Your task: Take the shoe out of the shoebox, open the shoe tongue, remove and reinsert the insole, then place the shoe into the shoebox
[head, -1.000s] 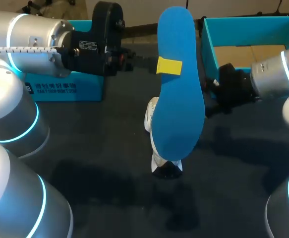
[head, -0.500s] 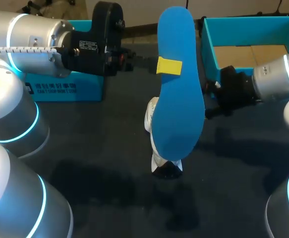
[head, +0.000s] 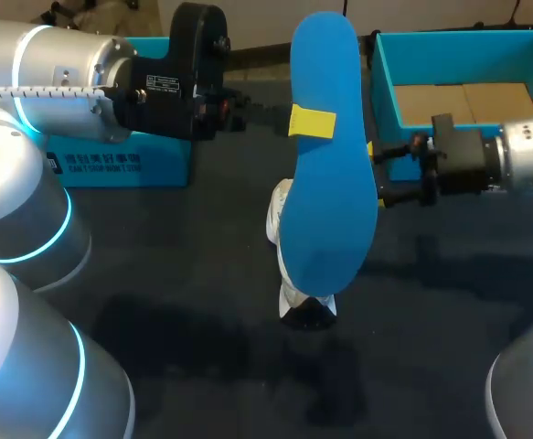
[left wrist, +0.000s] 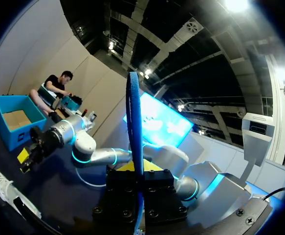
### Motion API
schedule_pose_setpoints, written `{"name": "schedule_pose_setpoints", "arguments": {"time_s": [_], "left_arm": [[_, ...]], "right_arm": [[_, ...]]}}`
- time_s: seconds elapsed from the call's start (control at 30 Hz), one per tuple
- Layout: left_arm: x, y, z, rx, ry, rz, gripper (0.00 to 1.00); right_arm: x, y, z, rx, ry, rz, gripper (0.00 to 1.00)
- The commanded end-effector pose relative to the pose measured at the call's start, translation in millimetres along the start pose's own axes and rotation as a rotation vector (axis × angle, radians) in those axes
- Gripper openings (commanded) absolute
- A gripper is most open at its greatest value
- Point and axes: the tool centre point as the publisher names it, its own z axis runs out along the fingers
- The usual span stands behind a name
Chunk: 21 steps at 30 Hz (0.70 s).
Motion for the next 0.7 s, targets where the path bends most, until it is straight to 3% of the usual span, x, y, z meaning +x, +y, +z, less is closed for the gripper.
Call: {"name": "schedule_pose_setpoints", "arguments": {"time_s": [0.03, 0.43, 0.47, 0.7], "left_arm": [[-0.5, 1, 1, 0.001, 0.000, -0.001, 0.00], [-0.5, 1, 1, 0.001, 0.000, -0.001, 0.00], [-0.5, 1, 1, 0.001, 0.000, -0.001, 0.00], [-0.5, 1, 1, 0.001, 0.000, -0.001, 0.00]], "right_arm": [[12.3, -7.7, -11, -0.015, 0.050, -0.024, 1.00], [51.2, -11.9, -19, -0.020, 0.161, -0.097, 1.00], [52.8, -11.6, -20, -0.050, 0.161, -0.078, 1.00], [52.8, -11.6, -20, -0.050, 0.161, -0.078, 1.00]]}}
